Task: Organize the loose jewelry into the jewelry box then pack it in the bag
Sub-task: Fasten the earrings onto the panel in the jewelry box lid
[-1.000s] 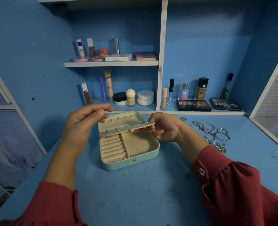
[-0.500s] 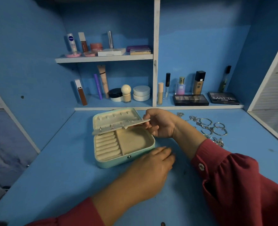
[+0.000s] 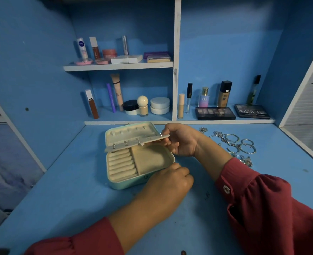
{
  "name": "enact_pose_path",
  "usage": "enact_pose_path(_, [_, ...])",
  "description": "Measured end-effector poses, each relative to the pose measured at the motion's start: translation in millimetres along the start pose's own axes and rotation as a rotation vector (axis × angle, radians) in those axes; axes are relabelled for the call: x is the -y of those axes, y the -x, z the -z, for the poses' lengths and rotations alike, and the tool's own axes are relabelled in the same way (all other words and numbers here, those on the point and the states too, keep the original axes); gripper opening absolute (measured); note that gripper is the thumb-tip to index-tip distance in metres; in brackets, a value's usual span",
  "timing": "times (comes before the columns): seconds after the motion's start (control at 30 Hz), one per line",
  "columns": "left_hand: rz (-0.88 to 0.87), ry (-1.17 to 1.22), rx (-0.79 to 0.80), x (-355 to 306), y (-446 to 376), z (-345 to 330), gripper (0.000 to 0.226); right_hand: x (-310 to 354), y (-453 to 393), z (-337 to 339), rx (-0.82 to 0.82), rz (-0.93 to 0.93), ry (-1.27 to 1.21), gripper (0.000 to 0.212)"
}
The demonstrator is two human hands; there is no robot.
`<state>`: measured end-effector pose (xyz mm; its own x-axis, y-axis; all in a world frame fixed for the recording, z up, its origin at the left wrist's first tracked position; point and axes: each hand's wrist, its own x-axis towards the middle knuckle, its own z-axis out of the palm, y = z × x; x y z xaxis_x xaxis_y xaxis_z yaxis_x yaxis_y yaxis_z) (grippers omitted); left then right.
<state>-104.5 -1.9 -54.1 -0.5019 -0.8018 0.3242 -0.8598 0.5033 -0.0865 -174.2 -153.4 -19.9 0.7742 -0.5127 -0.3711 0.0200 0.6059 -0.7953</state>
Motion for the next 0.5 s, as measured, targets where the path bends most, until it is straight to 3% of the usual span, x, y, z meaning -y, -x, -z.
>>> enact_pose_path(0.27, [0.006, -0.068, -0.021, -1, 1, 7, 0.035, 0, 1, 0, 0.002, -0.003, 0.023, 0.046])
enact_pose_path(0.5, [0.148, 0.032, -0.183, 6, -4, 15, 0.029, -2, -1, 3, -0.014, 0.014, 0.096, 0.037])
